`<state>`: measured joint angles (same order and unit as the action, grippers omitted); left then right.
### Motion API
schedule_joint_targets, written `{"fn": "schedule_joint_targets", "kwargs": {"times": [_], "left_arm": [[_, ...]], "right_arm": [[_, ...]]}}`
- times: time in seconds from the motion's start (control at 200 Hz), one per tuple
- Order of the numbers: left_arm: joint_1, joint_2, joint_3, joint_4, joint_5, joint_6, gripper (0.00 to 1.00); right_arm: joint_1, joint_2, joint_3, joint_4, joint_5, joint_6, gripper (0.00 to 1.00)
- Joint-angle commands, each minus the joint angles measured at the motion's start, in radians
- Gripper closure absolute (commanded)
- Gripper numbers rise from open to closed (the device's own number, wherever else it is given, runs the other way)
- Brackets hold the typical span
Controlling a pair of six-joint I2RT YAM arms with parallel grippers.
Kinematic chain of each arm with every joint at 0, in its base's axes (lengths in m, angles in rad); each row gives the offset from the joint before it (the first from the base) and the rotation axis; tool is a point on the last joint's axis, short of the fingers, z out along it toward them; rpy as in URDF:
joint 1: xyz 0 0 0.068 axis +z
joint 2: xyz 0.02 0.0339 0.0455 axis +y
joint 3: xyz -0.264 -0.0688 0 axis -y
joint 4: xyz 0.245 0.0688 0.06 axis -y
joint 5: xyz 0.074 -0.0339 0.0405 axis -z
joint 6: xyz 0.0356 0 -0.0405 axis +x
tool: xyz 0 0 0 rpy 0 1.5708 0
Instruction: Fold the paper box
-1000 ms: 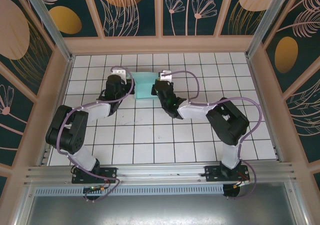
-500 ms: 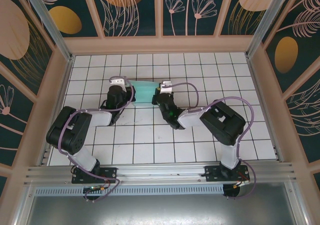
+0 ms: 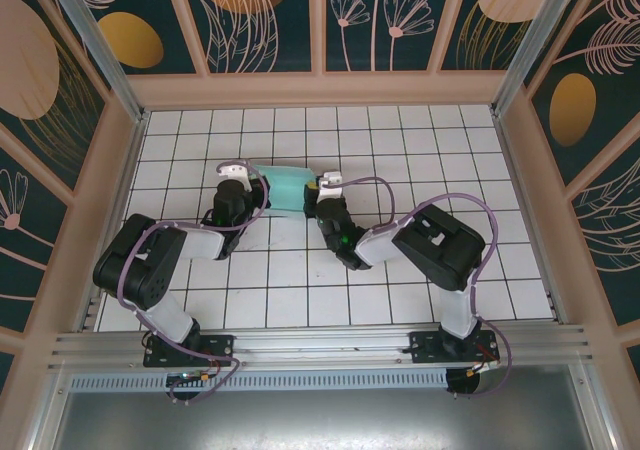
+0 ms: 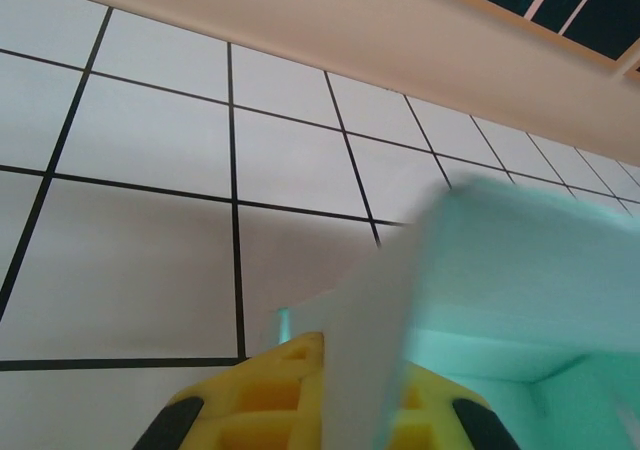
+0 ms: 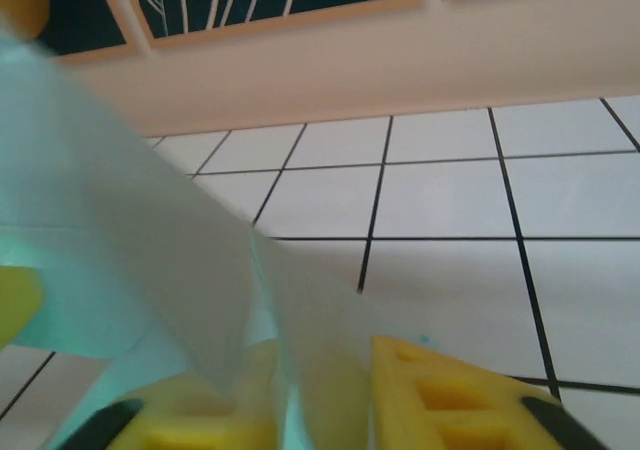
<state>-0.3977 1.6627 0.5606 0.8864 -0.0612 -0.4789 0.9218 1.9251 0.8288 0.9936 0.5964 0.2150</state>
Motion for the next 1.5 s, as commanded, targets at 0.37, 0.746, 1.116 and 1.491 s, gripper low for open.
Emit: {"fn": "schedule_joint_targets", "kwargs": {"times": [0.37, 0.746, 1.116, 1.491], "left_arm": [[-0.006, -0.029, 0.017, 0.003, -0.029, 0.06, 1.0], [-0.006, -0.008, 0.028, 0.009, -0.02, 0.075, 1.0], [-0.009, 0.009, 0.061, -0.038, -0.034, 0.102, 1.0], [-0.025, 0.045, 0.096, -0.063, -0.046, 0.112, 1.0]], "right_arm": [[-0.05, -0.319, -0.215, 0.052, -0.099, 0.06, 0.25], [-0.297, -0.452, -0.199, -0.185, -0.407, 0.298, 0.3], [-0.475, -0.355, 0.005, -0.468, -0.733, 0.224, 0.38], [-0.527, -0.135, 0.207, -0.603, -1.072, 0.327, 0.66]]}}
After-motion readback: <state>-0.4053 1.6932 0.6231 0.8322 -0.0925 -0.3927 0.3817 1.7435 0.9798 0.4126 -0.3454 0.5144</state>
